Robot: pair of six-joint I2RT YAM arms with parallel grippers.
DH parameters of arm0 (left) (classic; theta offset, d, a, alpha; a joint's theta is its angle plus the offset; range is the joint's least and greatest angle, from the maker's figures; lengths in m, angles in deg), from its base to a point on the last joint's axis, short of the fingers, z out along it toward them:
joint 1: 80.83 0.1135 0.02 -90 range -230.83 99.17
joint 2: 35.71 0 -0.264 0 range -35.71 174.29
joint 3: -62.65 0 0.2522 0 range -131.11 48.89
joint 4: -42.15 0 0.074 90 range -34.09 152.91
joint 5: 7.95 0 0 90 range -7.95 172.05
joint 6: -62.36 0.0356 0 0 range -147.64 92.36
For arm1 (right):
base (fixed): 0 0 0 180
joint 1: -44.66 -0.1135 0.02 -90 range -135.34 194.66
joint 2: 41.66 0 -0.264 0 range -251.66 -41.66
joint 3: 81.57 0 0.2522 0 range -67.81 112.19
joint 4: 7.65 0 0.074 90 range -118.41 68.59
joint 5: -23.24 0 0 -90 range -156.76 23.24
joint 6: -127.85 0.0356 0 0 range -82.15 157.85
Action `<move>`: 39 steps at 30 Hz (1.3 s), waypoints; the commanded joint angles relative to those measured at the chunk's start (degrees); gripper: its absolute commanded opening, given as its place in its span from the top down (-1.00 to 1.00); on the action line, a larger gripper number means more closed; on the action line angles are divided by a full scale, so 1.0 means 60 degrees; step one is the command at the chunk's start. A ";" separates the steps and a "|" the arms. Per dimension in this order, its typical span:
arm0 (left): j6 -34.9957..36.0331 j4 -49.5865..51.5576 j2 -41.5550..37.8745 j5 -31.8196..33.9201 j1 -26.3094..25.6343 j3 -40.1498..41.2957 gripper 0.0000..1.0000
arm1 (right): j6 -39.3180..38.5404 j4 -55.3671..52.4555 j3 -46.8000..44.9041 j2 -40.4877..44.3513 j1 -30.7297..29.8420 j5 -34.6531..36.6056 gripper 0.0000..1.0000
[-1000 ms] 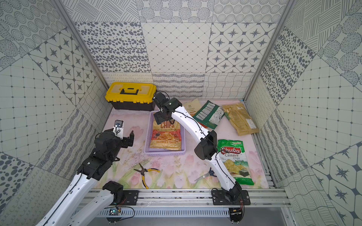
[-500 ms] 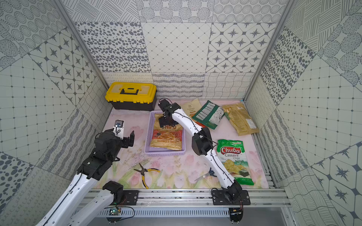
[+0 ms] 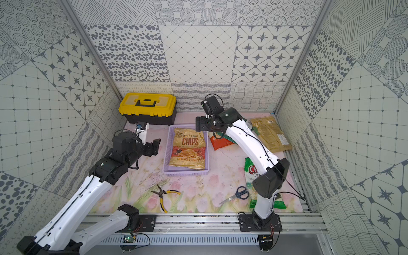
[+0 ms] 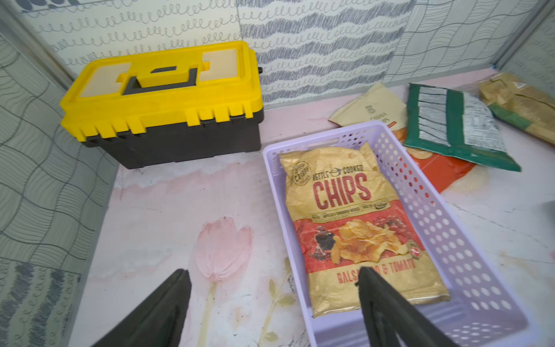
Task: Put the potato chips into the basket
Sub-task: Pick up the potato chip from the center of the board.
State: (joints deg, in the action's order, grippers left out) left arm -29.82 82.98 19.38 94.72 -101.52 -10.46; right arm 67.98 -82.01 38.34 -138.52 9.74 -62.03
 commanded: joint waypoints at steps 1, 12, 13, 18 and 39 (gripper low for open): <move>-0.2230 0.1066 0.0598 -0.0970 -0.0814 -0.0716 -0.79 | 0.1282 0.1461 -0.3102 0.1985 0.1083 -0.0549 -0.72; -0.4138 0.0902 0.2517 -0.1586 -0.3193 -0.2075 -0.72 | 0.2796 0.2376 -0.8917 0.6828 0.6518 -0.3204 -0.63; -0.4311 0.0806 0.2871 -0.1712 -0.3455 -0.2239 -0.72 | 0.2772 0.2351 -0.9108 0.6844 0.6876 -0.3440 -0.63; -0.5204 0.0354 0.4941 -0.2546 -0.4721 -0.3322 -0.71 | 0.2456 0.2375 -0.9248 0.6508 0.7489 -0.3582 -0.63; -0.8596 -0.0953 1.3367 -0.6346 -0.6760 -0.8514 -0.59 | 0.1917 0.2394 -0.8516 0.8758 0.7563 -0.0750 -0.59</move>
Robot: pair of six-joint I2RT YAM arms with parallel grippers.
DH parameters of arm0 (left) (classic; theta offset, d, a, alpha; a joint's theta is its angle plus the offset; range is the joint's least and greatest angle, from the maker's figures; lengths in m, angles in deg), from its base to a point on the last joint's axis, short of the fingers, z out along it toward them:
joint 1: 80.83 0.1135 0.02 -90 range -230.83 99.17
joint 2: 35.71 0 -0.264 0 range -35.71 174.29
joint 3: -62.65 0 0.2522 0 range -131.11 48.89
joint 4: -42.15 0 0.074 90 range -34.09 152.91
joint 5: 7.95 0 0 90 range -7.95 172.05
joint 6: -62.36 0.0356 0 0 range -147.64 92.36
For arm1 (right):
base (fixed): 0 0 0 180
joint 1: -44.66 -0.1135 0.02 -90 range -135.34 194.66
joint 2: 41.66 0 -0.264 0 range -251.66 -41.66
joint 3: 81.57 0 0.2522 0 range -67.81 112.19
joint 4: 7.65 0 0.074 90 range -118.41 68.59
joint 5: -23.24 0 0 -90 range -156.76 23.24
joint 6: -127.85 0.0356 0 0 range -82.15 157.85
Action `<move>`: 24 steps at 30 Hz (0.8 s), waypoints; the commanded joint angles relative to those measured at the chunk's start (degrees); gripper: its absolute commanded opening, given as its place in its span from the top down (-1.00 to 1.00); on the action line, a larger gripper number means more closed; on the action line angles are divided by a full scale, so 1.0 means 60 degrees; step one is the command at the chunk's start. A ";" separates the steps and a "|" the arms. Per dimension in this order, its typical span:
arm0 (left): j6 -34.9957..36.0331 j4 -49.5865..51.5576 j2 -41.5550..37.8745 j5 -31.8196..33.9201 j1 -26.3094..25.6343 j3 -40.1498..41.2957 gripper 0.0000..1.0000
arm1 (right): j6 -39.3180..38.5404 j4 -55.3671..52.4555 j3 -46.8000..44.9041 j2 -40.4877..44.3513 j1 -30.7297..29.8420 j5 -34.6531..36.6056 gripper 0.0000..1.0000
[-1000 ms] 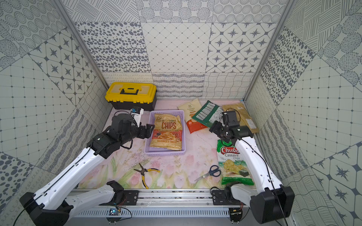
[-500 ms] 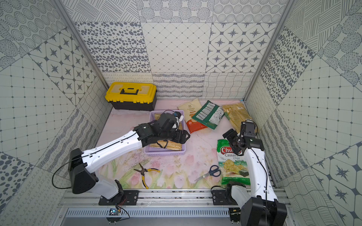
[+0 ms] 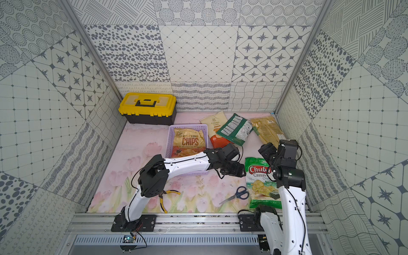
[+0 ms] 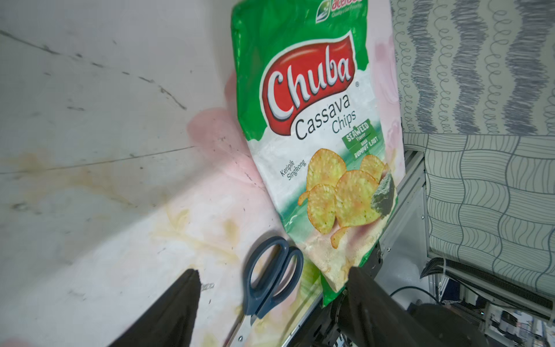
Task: Put the potato chips into the basket
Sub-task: Pick up the potato chip from the center of the board.
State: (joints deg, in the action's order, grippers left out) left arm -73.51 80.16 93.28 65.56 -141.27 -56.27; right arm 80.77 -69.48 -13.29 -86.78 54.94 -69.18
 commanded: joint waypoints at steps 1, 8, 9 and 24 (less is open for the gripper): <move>-0.1397 -0.0420 0.1305 -0.1547 -0.0136 -0.1091 -0.59 | -0.0207 0.0308 0.0048 0.0159 0.0033 0.0440 -0.59; -0.1909 -0.0291 0.2690 -0.2289 -0.0139 -0.2174 -0.47 | 0.0086 0.0793 -0.0487 0.0145 0.0030 0.0043 -0.58; -0.2013 -0.0301 0.2814 -0.2375 -0.0137 -0.2212 -0.44 | 0.0123 0.0861 -0.0530 0.0125 0.0031 -0.0004 -0.59; -0.2162 -0.0669 0.3121 -0.2658 -0.0033 -0.2624 1.00 | 0.0142 0.1217 -0.0340 -0.0184 0.0029 -0.0106 -0.59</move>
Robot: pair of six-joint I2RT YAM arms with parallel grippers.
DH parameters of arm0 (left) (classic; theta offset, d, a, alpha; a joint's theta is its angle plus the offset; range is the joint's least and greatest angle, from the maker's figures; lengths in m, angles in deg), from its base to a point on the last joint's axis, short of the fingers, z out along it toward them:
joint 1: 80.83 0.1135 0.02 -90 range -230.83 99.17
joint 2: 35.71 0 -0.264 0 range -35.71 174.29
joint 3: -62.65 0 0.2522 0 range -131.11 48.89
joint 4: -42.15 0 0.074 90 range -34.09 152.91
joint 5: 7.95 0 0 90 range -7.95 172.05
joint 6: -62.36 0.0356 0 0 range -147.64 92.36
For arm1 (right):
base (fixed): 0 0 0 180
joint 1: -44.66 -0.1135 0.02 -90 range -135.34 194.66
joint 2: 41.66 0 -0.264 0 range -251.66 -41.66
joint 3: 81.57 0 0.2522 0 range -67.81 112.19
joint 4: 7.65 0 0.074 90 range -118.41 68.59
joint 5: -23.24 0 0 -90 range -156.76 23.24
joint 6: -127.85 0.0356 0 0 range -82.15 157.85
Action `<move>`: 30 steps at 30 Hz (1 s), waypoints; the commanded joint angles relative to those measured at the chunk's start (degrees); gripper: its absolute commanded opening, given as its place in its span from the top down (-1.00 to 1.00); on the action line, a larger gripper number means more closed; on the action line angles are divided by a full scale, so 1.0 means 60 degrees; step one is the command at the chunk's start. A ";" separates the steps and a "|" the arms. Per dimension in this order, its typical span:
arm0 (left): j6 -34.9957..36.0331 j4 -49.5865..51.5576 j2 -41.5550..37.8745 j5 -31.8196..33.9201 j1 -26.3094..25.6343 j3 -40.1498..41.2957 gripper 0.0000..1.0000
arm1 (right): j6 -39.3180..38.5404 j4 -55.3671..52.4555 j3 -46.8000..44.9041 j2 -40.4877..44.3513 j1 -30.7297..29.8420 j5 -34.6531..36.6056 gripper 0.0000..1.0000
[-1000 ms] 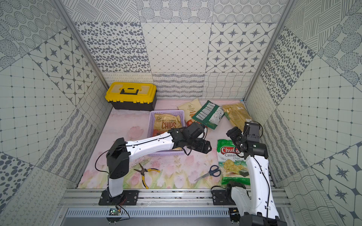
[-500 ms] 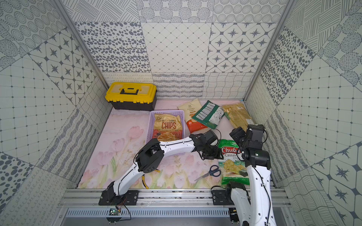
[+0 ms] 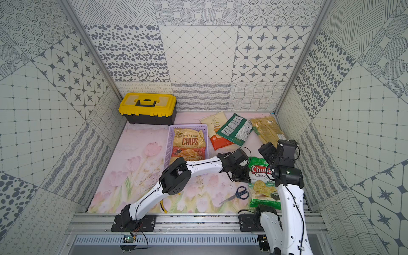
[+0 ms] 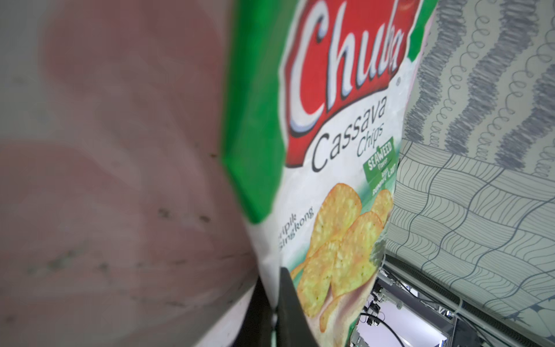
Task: Put the potato chips into the basket
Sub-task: Pick up the potato chip from the center of the board.
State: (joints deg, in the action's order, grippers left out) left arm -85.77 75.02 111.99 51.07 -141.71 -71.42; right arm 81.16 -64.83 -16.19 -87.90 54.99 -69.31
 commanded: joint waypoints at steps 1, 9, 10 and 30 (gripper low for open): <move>-0.0024 0.0173 -0.0117 -0.0156 0.0032 -0.0069 1.00 | 0.0081 0.0433 0.0154 0.0009 0.0022 -0.0150 -0.58; 0.1477 0.0455 -0.1619 0.0558 0.0039 -0.0383 1.00 | 0.0148 0.0426 0.0231 0.0352 0.0022 -0.0031 -0.58; 0.1673 0.0525 -0.1823 0.0592 0.0033 -0.0459 1.00 | 0.0159 0.0425 0.0254 0.0392 0.0027 -0.0016 -0.58; 0.4224 0.2784 -0.4445 0.0266 0.0002 -0.2634 1.00 | 0.0164 0.0533 0.0784 0.2091 0.0022 0.1179 -0.55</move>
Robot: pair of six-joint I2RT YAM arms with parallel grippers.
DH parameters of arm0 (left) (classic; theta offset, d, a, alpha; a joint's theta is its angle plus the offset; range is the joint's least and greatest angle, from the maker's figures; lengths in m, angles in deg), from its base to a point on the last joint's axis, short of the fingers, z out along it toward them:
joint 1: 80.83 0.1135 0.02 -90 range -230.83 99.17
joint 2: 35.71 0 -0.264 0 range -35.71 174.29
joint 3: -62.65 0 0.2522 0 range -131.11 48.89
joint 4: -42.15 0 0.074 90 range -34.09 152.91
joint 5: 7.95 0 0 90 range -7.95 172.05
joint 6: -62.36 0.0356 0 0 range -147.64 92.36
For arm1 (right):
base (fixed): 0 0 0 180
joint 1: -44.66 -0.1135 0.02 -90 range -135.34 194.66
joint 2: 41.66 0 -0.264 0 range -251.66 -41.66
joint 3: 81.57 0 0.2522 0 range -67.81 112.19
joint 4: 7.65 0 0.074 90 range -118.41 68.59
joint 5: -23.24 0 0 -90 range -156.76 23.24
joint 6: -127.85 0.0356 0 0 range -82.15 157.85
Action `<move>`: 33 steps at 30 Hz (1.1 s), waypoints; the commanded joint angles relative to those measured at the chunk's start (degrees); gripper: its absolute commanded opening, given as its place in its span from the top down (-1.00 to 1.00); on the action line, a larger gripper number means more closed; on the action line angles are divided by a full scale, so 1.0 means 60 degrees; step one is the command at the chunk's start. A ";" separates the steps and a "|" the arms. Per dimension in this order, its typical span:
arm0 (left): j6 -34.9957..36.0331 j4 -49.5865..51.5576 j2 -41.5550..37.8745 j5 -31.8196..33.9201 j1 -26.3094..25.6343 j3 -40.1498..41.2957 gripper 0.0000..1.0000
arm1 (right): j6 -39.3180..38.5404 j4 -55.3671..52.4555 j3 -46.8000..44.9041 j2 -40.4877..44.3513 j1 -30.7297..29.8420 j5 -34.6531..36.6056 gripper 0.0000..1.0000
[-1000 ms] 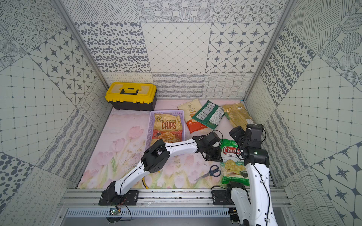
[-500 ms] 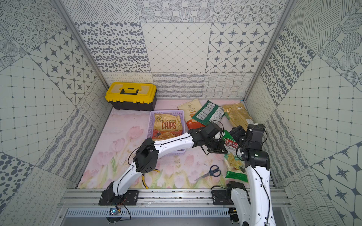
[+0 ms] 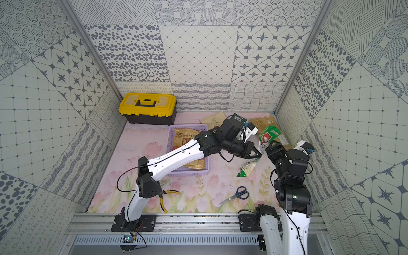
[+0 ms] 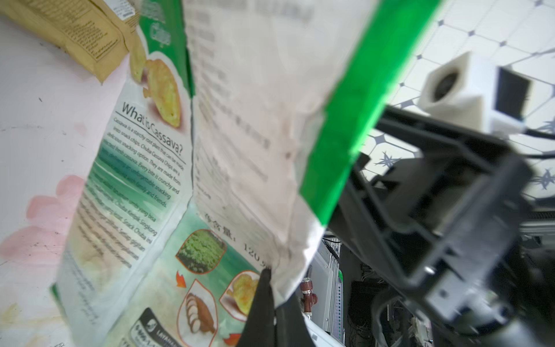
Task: Put the potato chips into the basket
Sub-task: Pick up the potato chip from the center of the board, then place the potato chip in the basket.
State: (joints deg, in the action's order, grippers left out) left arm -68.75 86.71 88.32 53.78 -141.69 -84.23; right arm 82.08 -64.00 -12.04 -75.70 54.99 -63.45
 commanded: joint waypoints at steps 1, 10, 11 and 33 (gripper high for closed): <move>0.1608 0.1163 -0.0615 -0.0142 0.0015 -0.0646 1.00 | 0.0034 0.0452 0.0045 0.0063 0.0022 0.0196 -0.55; 0.2861 0.3893 -0.1821 0.0192 0.0834 -0.0437 1.00 | 0.0305 0.1177 -0.0054 0.0272 0.0022 -0.0050 -0.54; 0.2983 0.4078 -0.1971 0.0227 0.0987 -0.0186 1.00 | 0.0330 0.1311 -0.0085 0.0357 0.0023 -0.0064 -0.53; 0.4053 0.3533 -0.5373 -0.0809 0.4952 0.6447 1.00 | 0.1370 0.2653 -0.1016 -0.0199 0.0006 -0.1868 -0.50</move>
State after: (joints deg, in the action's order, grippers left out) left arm -47.24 110.67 57.67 55.05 -117.62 -51.40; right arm 88.94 -52.17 -17.18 -76.01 54.99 -72.39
